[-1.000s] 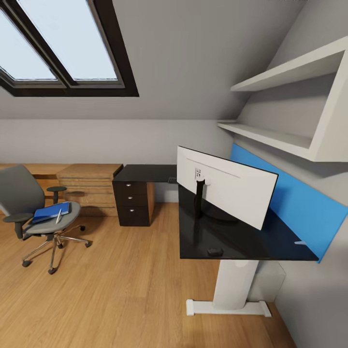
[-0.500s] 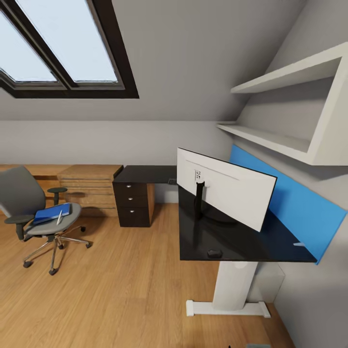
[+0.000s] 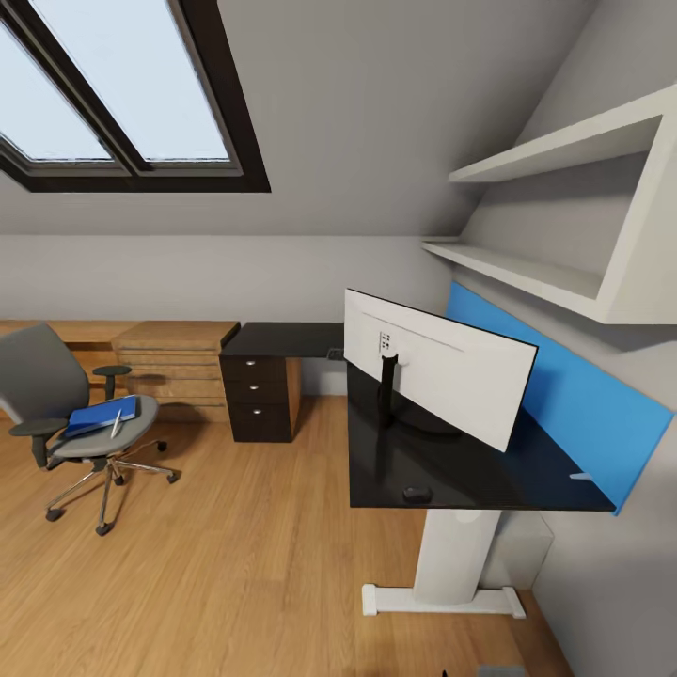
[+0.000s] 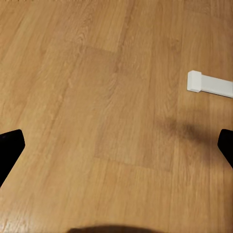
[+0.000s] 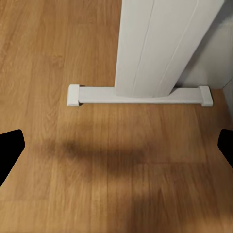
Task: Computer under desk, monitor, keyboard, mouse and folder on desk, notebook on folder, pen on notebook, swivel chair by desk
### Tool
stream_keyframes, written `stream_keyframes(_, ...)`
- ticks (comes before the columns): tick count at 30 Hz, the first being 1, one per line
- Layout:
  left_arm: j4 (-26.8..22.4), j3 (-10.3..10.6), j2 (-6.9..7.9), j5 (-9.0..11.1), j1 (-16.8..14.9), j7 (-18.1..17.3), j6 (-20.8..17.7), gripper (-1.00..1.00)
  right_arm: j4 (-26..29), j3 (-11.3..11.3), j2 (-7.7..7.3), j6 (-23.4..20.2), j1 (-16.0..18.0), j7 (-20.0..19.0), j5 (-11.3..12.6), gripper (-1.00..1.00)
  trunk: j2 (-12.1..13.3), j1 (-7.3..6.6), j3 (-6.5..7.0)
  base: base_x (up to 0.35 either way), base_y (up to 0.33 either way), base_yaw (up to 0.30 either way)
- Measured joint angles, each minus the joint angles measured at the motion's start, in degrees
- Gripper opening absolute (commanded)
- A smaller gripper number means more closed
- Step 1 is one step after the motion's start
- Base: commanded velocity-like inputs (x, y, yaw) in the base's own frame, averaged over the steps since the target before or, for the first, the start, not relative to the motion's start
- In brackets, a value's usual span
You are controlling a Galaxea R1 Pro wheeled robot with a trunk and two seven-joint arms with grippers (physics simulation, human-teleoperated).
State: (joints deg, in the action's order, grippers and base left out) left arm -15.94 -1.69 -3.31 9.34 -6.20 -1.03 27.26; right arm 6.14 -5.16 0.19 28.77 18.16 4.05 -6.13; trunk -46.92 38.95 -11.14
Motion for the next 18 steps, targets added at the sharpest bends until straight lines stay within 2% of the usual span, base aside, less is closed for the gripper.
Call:
stream_keyframes(5,0.0,0.0,0.06,0.0,0.0,0.0,0.0,1.00,5.1,0.0,-0.02,-3.9,0.1,0.1,-0.1,1.00,0.0,0.00,0.00,0.000,0.000,0.000)
stream_keyframes(11,0.0,0.0,0.08,0.0,0.0,0.1,0.0,1.00,17.8,-0.3,0.13,-17.6,0.1,0.0,0.2,1.00,0.0,0.00,0.00,0.000,0.000,0.000)
stream_keyframes(14,0.0,-0.1,0.33,0.0,0.0,0.2,0.0,1.00,27.2,-0.4,0.26,-27.3,0.1,0.1,0.2,1.00,0.0,0.00,0.01,0.000,0.000,0.000)
stream_keyframes(16,0.0,-0.1,0.52,0.0,0.0,0.3,0.0,1.00,31.0,-0.4,0.39,-30.8,0.1,0.2,0.3,1.00,0.0,0.00,0.00,0.000,0.000,0.000)
stream_keyframes(18,0.0,-0.1,0.69,0.0,0.0,0.3,0.0,1.00,36.9,-0.4,0.69,-36.5,0.1,0.3,0.3,1.00,0.0,0.00,0.01,0.000,0.000,0.000)
